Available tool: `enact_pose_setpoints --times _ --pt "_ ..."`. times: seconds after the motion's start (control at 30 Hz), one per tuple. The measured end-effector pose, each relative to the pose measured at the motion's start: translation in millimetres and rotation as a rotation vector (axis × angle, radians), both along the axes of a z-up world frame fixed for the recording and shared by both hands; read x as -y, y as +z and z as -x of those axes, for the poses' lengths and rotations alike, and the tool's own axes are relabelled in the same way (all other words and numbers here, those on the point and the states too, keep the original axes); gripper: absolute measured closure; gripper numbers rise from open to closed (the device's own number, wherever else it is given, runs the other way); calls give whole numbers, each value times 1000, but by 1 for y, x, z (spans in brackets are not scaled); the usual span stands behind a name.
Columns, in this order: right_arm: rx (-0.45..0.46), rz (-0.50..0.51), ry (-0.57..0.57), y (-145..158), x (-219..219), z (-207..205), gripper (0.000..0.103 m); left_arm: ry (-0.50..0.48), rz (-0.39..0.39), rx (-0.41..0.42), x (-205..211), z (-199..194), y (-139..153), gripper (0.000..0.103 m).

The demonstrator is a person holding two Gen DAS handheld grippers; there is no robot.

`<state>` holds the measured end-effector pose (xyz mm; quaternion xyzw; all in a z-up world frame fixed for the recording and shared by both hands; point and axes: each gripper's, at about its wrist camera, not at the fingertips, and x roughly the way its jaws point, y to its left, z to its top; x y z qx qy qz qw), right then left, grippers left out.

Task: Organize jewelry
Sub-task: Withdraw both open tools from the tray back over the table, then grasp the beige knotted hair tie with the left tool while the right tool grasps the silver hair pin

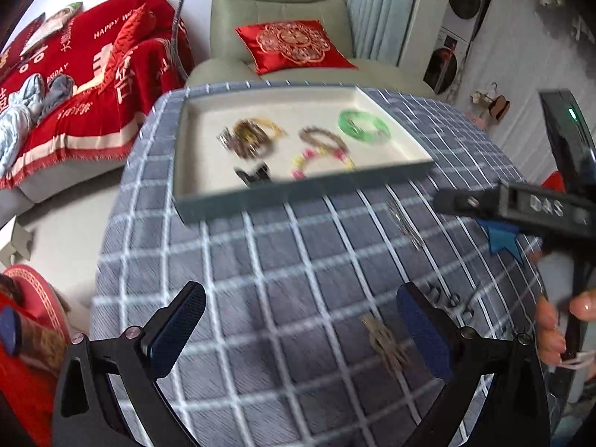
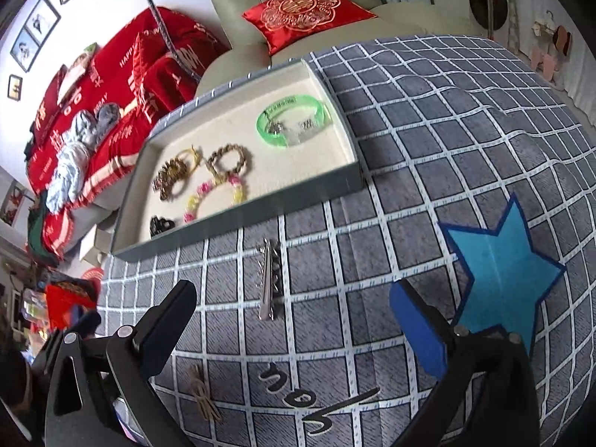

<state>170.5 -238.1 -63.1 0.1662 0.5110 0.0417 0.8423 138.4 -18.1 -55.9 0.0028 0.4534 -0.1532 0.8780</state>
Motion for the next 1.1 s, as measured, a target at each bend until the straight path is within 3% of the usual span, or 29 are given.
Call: enact_pose_setpoints --times 0.27,0.43,0.5,0.73,0.87,0.93,1.0,1.1 --pt "-22 68 67 -8 -19 2 1 40 -25 -51 24 25 -20 0" --pt "-37 98 109 -14 -28 -2 14 91 -19 -80 34 28 -29 0" --pt "-48 101 124 -18 -31 -4 25 101 -24 -77 37 29 -30 0" --pt "-42 160 177 -23 -40 -6 36 105 -79 -57 48 32 -36 2" --pt "-38 209 204 -22 -47 -5 51 107 -91 -47 50 33 -37 4" --pt "-36 233 213 -22 -50 -6 57 107 -113 -30 52 35 -36 16" --pt "-31 262 222 -22 -53 -4 72 92 -117 -19 55 37 -35 21" --pt "-27 280 230 -21 -56 -4 85 70 -121 -6 60 39 -33 39"
